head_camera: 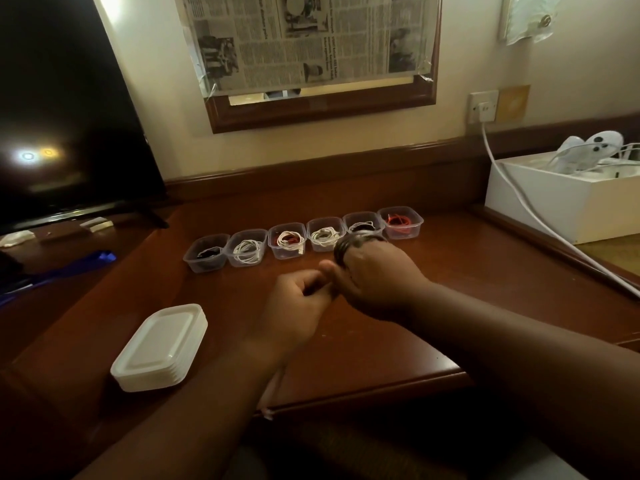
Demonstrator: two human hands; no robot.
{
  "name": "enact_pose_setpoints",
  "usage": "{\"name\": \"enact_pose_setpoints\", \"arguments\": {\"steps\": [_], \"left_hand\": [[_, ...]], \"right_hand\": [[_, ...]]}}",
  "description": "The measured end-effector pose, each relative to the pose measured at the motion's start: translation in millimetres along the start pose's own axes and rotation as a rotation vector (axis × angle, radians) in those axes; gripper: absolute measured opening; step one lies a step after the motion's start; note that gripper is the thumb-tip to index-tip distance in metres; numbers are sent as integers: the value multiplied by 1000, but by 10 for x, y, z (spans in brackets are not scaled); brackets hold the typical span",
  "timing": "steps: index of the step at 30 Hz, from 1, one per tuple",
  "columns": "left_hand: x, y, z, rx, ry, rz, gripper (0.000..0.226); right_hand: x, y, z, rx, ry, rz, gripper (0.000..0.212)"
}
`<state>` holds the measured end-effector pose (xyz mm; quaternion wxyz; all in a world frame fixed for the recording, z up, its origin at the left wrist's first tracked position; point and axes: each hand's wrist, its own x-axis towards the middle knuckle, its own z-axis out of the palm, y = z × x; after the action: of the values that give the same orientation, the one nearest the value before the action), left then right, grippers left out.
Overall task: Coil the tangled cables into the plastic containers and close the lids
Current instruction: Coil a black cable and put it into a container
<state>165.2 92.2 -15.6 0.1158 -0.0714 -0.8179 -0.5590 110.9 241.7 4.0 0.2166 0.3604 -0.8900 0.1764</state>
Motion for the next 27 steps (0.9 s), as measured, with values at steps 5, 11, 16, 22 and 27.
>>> {"name": "enact_pose_setpoints", "arguments": {"steps": [5, 11, 16, 22, 27], "left_hand": [[64, 21, -121, 127, 53, 81, 14], [98, 11, -93, -394, 93, -32, 18], [57, 90, 143, -689, 112, -197, 21], [35, 190, 242, -673, 138, -207, 21], [-4, 198, 284, -587, 174, -178, 25]], "right_hand": [[-42, -64, 33, 398, -99, 300, 62], [-49, -138, -216, 1555, -512, 518, 69], [20, -181, -272, 2091, -334, 430, 58], [-14, -120, -239, 2150, -225, 426, 58], [-16, -62, -264, 2075, -191, 413, 57]]}}
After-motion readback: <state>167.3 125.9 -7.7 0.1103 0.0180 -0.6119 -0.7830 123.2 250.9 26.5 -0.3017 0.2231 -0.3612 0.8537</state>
